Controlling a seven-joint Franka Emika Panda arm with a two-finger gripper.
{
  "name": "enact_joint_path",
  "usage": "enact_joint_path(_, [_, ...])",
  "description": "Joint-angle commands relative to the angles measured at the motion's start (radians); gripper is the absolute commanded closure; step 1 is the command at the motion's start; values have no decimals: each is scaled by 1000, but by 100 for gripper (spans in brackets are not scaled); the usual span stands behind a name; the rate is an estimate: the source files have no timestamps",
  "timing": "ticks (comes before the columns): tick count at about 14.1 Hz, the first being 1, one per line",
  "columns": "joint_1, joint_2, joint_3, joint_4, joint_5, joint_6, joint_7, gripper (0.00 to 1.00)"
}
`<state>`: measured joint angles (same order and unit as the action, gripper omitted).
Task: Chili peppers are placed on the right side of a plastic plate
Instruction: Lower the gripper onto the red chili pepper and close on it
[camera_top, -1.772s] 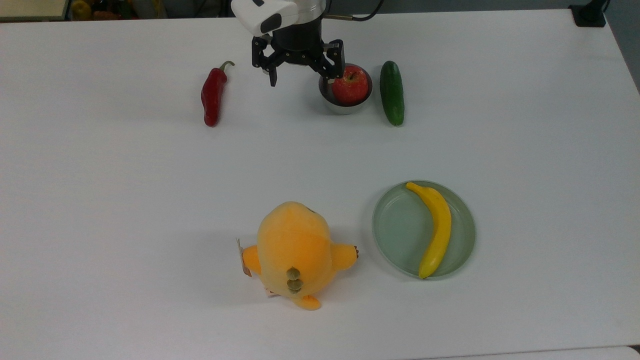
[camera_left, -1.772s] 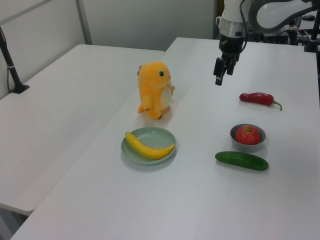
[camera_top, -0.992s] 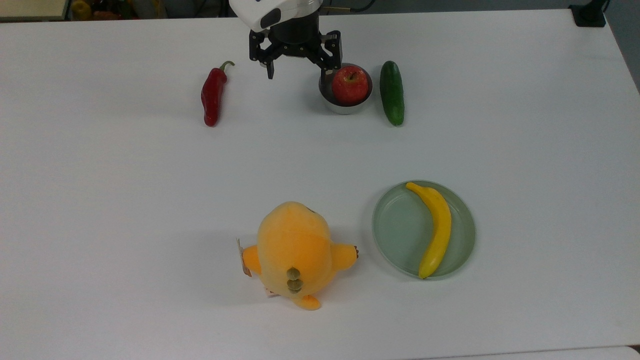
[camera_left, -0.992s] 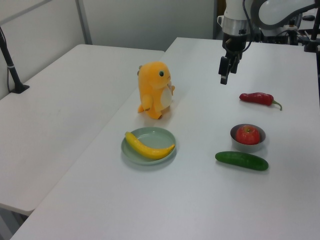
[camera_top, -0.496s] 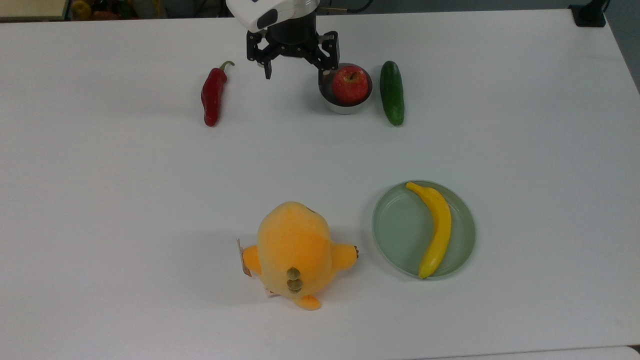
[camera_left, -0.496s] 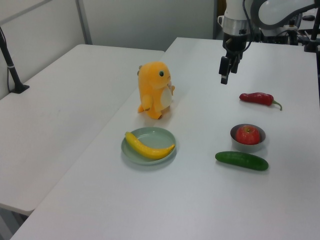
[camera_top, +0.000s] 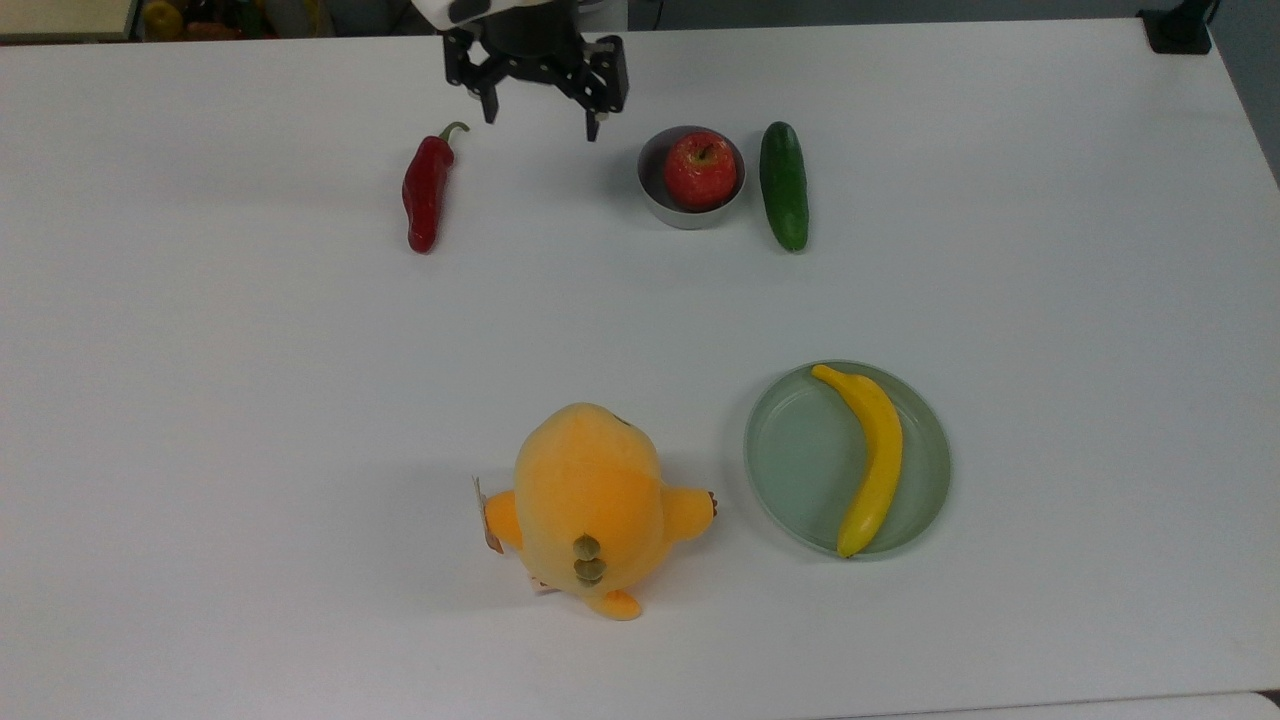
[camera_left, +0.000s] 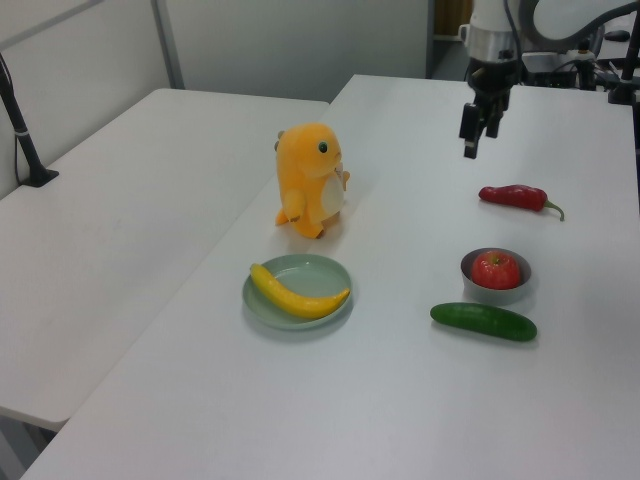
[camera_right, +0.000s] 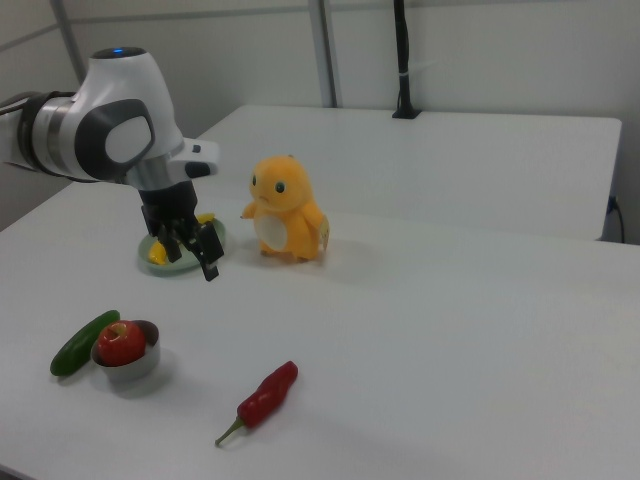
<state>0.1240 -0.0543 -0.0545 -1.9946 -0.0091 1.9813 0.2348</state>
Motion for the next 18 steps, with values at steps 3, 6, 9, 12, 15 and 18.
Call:
enact_joint_path(3, [-14, -38, -142, -96, -29, -6, -138, 0])
enact_joint_path(6, [-46, -7, -156, -122, -63, 16, -187, 0])
enact_joint_path(9, [-49, 92, -156, -124, -103, 74, -192, 0])
enact_joint_path(12, [-69, 151, -156, -153, -138, 172, -192, 0])
enact_joint_path(15, [-69, 165, -156, -173, -147, 172, -192, 0])
enact_joint_path(18, [-67, 174, -156, -185, -147, 171, -192, 0])
